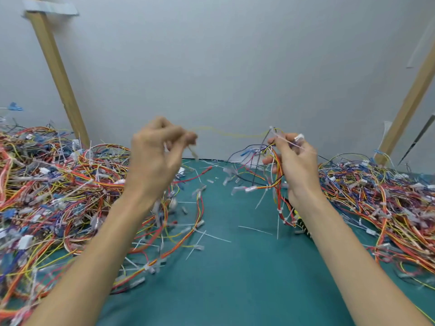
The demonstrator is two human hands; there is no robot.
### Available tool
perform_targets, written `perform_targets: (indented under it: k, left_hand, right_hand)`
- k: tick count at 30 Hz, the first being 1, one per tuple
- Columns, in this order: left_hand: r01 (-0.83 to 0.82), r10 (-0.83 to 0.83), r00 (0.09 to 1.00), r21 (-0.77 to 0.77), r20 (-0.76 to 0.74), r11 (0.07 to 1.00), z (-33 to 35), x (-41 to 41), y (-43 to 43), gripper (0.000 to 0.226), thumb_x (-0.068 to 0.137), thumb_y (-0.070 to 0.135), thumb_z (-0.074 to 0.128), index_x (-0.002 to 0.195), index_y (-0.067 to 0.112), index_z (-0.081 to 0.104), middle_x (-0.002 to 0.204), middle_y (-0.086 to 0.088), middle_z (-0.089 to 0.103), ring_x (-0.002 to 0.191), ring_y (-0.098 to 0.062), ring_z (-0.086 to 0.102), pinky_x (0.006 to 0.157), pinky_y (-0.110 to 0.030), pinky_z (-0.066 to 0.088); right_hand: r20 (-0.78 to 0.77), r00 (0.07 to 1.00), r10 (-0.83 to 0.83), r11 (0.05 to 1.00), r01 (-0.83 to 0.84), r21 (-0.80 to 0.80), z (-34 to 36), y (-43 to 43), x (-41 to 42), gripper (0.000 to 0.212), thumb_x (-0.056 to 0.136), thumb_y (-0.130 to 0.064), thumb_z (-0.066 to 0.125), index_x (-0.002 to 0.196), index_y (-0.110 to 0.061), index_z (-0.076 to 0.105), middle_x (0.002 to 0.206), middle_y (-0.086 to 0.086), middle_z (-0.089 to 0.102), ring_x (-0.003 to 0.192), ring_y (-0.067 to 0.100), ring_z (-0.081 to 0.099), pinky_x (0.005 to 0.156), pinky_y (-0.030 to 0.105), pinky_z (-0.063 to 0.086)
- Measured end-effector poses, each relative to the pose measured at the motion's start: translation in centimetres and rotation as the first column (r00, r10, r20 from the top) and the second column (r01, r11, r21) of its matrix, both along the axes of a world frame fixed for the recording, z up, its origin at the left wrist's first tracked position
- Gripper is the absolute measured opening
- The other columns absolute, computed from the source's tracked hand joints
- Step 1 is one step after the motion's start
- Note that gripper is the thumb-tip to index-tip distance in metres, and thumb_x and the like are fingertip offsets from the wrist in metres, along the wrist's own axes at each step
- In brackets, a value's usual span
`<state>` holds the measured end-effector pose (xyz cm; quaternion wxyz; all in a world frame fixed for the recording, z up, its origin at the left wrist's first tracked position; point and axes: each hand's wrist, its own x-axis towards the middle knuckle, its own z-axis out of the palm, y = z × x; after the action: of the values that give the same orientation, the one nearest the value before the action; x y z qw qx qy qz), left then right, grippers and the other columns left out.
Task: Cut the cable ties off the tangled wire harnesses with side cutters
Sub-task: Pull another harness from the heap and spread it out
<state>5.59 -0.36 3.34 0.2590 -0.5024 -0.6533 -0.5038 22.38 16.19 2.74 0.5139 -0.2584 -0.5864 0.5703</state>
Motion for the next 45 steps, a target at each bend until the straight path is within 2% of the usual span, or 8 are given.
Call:
perform_targets:
  k: [2,6,13,20,27,33,42,45]
  left_hand:
    - [0.024,-0.03,0.998,0.108,0.05,0.994,1.2,0.5,-0.1,0.016,0.091,0.035,0.065,0.08,0.029,0.076,0.064,0.008,0.055,0.058,-0.005,0.048,0.054,-0.015,0.033]
    - [-0.042,0.094,0.994,-0.604,0.054,0.796,0.1,0.2,-0.3,0.028,0.093,0.04,0.061,0.077,0.023,0.076,0.053,0.011,0.06,0.052,0.001,0.055,0.05,-0.014,0.035]
    - [0.199,-0.067,0.904,-0.277,0.422,0.94,0.2,-0.1,-0.4,0.02,0.096,0.026,0.058,0.083,0.017,0.071,0.05,-0.002,0.064,0.035,-0.011,0.055,0.039,-0.015,0.043]
    - [0.493,0.097,0.849,-0.845,0.519,0.205,-1.9,0.8,-0.3,0.024,0.092,0.034,0.065,0.108,0.016,0.065,0.093,-0.006,0.075,0.074,-0.015,0.073,0.061,-0.019,0.055]
    - [0.049,0.08,0.996,-0.979,0.034,-0.197,-3.4,2.7,1.2,0.058,0.1,0.057,0.033,0.145,0.022,0.042,0.15,-0.001,0.043,0.136,-0.022,0.041,0.109,-0.033,0.031]
    - [0.035,0.229,0.973,-0.999,0.029,-0.023,-4.5,0.8,0.9,0.058,0.104,0.047,0.028,0.144,0.007,0.038,0.154,-0.012,0.034,0.141,-0.026,0.035,0.11,-0.032,0.03]
    - [0.013,0.026,1.0,-0.993,0.016,0.119,-0.1,3.5,-0.6,0.063,0.09,0.059,0.055,0.145,0.043,0.03,0.145,0.008,0.047,0.128,-0.013,0.05,0.106,-0.032,0.039]
    - [0.366,-0.166,0.927,-0.908,0.336,0.204,0.3,5.2,-0.4,0.062,0.085,0.054,0.065,0.14,0.043,0.04,0.136,0.022,0.053,0.115,0.004,0.056,0.104,-0.027,0.045]
  right_hand:
    - [0.011,1.0,0.016,1.0,-0.016,0.0,0.3,-0.3,0.0,0.014,0.093,-0.023,0.063,0.085,-0.012,0.059,0.077,0.0,0.064,0.045,0.01,0.06,0.035,0.017,0.034]
    - [0.038,0.998,0.056,0.997,-0.054,-0.063,0.5,-0.9,0.0,0.011,0.092,-0.022,0.063,0.092,-0.01,0.061,0.082,0.001,0.068,0.046,0.01,0.059,0.035,0.016,0.033]
    - [0.018,0.997,0.078,0.993,-0.076,-0.092,1.0,-0.3,0.7,0.003,0.092,-0.019,0.06,0.092,-0.017,0.061,0.067,-0.001,0.07,0.067,0.018,0.062,0.057,0.028,0.042]
    - [-0.114,0.972,0.205,0.97,-0.218,-0.108,1.3,-0.4,0.7,0.014,0.09,0.005,0.053,0.085,-0.008,0.058,0.09,0.008,0.066,0.079,0.021,0.072,0.067,0.023,0.055]
    - [-0.348,0.862,0.368,0.859,-0.458,-0.228,3.0,-1.4,0.9,0.013,0.087,0.012,0.052,0.087,0.001,0.059,0.093,0.009,0.062,0.091,0.028,0.071,0.083,0.025,0.057]
    - [-0.49,0.755,0.436,0.715,-0.621,-0.321,4.2,-2.3,2.0,0.012,0.082,0.006,0.054,0.081,-0.005,0.057,0.114,0.022,0.063,0.08,0.021,0.071,0.05,0.015,0.049]
    - [-0.573,0.683,0.454,0.701,-0.67,-0.244,4.4,-2.2,1.9,0.036,0.082,0.015,0.046,0.058,-0.006,0.064,0.104,0.016,0.06,0.088,0.022,0.071,0.067,0.02,0.057]
    - [-0.654,0.686,0.318,0.735,-0.615,-0.287,3.9,-1.9,1.2,0.037,0.088,0.021,0.038,0.067,-0.004,0.057,0.089,0.01,0.06,0.09,0.025,0.067,0.079,0.025,0.057]
